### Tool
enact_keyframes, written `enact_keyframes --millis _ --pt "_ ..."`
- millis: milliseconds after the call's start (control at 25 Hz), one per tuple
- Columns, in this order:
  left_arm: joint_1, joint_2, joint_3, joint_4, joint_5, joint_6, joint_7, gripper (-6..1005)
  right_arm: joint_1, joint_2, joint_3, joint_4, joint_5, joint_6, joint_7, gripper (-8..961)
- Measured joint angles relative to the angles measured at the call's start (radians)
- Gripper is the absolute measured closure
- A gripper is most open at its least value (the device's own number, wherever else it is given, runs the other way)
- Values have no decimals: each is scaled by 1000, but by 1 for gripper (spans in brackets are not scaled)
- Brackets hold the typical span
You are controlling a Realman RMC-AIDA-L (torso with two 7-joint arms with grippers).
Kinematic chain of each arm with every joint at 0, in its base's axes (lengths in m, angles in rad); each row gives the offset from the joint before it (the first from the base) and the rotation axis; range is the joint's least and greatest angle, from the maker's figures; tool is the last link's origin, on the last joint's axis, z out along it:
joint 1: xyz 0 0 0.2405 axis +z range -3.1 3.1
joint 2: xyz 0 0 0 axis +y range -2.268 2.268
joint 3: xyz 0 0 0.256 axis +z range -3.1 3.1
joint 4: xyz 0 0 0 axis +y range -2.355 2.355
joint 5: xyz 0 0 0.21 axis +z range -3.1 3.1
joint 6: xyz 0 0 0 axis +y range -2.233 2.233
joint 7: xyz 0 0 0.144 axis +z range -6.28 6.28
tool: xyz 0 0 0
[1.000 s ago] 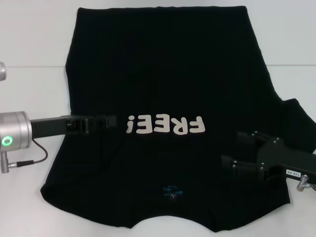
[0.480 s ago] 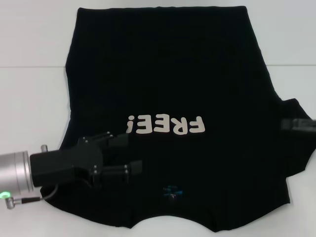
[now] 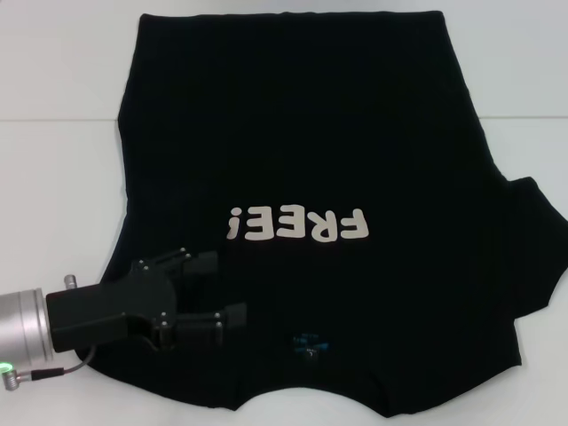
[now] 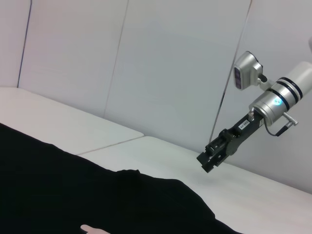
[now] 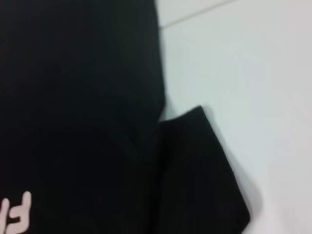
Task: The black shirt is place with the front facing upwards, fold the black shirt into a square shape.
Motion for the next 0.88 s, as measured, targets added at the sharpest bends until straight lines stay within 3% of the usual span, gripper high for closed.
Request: enact_keyframes --millis 880 --pt "1 3 0 -1 -5 -12 -2 50 66 7 -67 211 -28 109 6 71"
